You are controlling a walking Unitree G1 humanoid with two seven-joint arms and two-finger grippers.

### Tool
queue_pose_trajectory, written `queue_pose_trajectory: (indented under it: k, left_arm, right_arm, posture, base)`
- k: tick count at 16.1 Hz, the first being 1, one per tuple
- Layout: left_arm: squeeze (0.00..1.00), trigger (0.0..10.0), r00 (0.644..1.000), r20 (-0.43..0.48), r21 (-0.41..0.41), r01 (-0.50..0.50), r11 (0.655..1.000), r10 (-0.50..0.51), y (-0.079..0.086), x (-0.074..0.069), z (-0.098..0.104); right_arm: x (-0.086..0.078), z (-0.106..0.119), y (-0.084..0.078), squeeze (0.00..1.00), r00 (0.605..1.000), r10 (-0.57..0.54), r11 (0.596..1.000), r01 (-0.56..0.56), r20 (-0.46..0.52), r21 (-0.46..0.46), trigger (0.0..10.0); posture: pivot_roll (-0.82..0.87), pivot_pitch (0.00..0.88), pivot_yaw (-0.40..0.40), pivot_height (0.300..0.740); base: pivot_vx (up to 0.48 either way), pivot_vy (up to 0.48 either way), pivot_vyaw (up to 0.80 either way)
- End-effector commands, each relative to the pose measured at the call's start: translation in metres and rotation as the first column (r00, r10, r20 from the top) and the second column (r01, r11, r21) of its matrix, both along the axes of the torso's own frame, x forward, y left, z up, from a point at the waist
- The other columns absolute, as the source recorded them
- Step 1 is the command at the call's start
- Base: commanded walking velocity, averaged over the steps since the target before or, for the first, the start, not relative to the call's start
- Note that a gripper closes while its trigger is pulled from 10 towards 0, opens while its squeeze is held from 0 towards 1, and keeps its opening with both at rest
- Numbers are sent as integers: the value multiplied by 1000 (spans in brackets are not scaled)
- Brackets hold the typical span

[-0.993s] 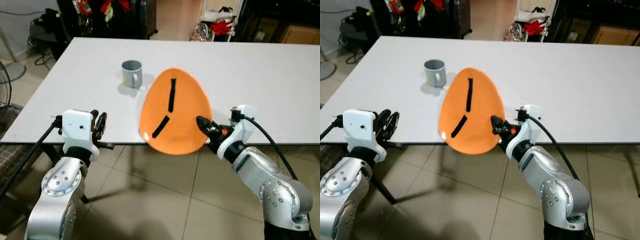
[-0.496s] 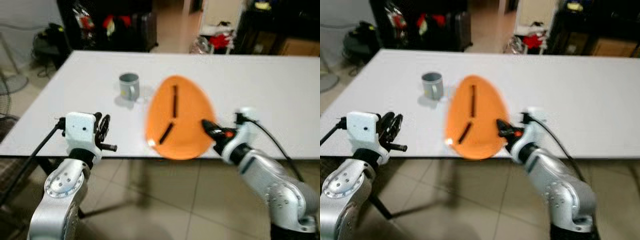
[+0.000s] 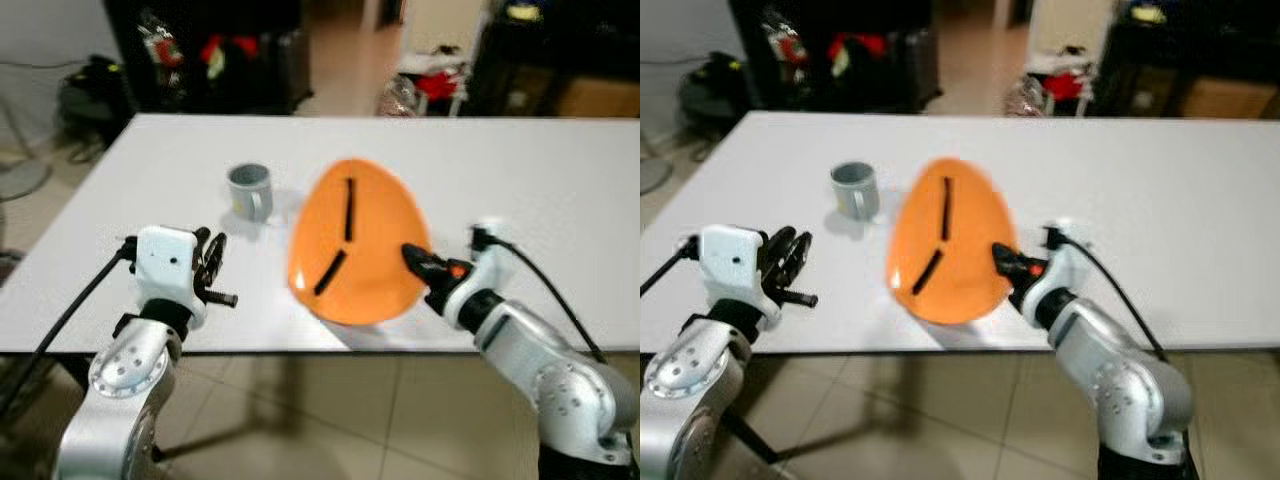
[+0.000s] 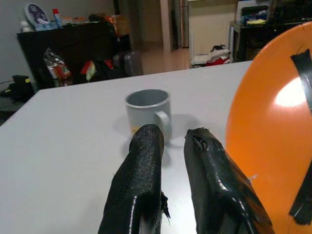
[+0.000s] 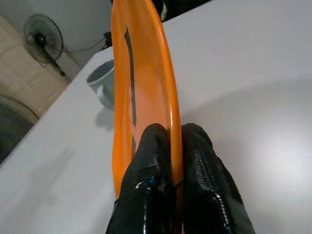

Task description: Setting the table

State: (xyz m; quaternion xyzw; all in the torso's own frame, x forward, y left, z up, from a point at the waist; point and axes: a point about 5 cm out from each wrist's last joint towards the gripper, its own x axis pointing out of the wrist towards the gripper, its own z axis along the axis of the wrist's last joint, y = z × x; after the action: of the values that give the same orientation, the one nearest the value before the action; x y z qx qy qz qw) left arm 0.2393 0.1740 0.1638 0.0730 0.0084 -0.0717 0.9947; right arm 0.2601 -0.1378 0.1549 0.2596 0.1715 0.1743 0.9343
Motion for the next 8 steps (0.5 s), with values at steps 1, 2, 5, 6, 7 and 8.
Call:
queue_pose_trajectory:
  k: [1, 2, 5, 6, 7, 8]
  left_arm:
    - [0, 10000, 1000, -22, 21, -3, 1000, 4, 5, -1, -2]
    - [0, 10000, 1000, -21, 12, 0, 1000, 0, 5, -2, -1]
    - [0, 10000, 998, -28, -4, 58, 998, -58, 4, -1, 2]
    - [0, 10000, 996, -33, -4, 86, 996, -86, 3, -1, 2]
    - [0, 10000, 992, -43, -9, 122, 992, -122, 1, -1, 2]
    - [0, 10000, 987, -51, -7, 150, 989, -150, 1, -2, 3]
  right_arm:
    - [2, 7, 16, 0, 997, 72, 991, -70, -7, 112, 10000]
    - [3, 6, 15, 0, 996, 86, 986, -80, -34, 146, 10000]
    - [12, 2, 11, 0, 991, 88, 977, -67, -98, 202, 10000]
    - [15, -1, 10, 0, 988, 78, 976, -49, -132, 211, 10000]
    - [19, -3, 9, 0, 983, 74, 975, -36, -166, 219, 10000]
    - [23, -8, 8, 0, 974, 73, 970, -19, -214, 243, 10000]
  posture:
    - [-76, 0, 3, 740]
    - [-78, 0, 8, 740]
    - [-78, 0, 15, 740]
    - [-80, 0, 17, 740]
    - [-79, 0, 18, 740]
    - [-81, 0, 19, 740]
  base:
    - [0, 0, 0]
    - [0, 0, 0]
    - [0, 0, 0]
    - [0, 0, 0]
    - [0, 0, 0]
    - [0, 0, 0]
